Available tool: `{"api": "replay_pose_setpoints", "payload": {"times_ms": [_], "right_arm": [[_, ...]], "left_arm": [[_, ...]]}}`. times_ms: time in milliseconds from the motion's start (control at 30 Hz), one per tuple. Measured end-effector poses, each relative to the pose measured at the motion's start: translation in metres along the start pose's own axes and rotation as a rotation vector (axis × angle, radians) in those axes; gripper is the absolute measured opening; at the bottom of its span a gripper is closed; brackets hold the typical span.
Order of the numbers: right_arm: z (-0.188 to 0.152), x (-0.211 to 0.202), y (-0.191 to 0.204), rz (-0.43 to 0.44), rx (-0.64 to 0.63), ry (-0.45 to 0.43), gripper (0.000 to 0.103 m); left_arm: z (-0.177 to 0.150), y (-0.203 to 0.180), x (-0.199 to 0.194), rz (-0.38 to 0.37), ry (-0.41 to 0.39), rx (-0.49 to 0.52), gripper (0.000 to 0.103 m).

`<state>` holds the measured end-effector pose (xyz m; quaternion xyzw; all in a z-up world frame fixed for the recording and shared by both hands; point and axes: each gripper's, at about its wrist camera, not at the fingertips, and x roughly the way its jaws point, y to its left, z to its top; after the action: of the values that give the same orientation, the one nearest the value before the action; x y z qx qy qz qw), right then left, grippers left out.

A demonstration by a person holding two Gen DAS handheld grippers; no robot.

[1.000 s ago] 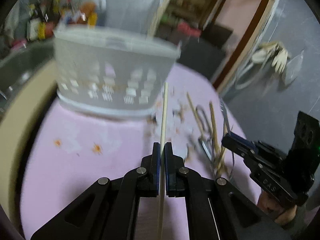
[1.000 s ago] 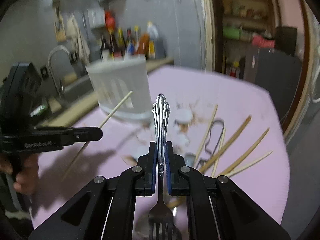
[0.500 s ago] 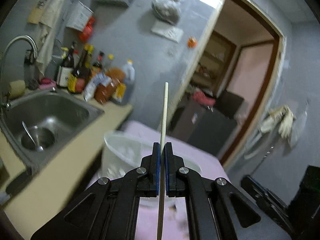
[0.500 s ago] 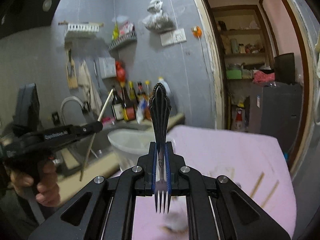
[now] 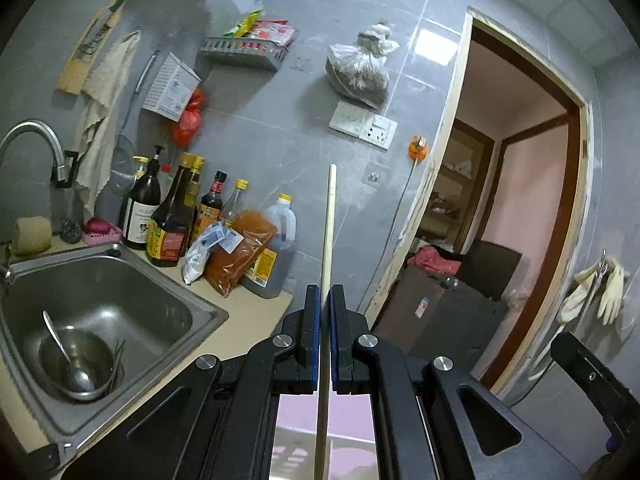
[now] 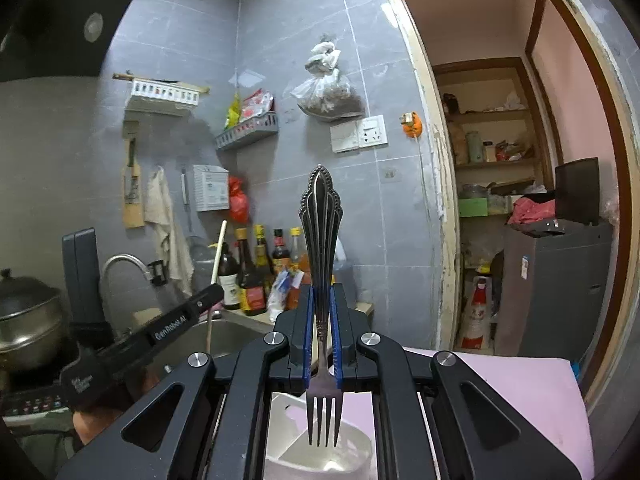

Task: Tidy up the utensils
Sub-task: 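Lower the fork and chopstick into the basket and open both tools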

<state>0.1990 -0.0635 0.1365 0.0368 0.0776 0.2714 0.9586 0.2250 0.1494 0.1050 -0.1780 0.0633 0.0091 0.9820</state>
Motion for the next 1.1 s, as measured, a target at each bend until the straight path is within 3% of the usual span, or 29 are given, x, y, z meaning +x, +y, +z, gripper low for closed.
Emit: {"api": "replay_pose_setpoints", "payload": {"times_ms": [267, 567, 733, 1100], "right_arm": [[-0.039, 0.029, 0.0, -0.057, -0.06, 0.027, 0.006], [-0.064, 0.034, -0.007, -0.024, -0.037, 0.102, 0.006], [-0.074, 0.037, -0.014, -0.015, 0.009, 0.173, 0.007], [-0.081, 0.034, -0.015, 0.024, 0.045, 0.238, 0.012]], "left_arm": [[-0.025, 0.003, 0.017, 0.036, -0.033, 0.009, 0.002], [-0.052, -0.002, 0.013, 0.044, -0.003, 0.013, 0.002], [-0.063, -0.011, 0.001, 0.1, 0.015, 0.069, 0.003], [-0.077, -0.006, -0.004, 0.088, 0.206, 0.054, 0.004]]}}
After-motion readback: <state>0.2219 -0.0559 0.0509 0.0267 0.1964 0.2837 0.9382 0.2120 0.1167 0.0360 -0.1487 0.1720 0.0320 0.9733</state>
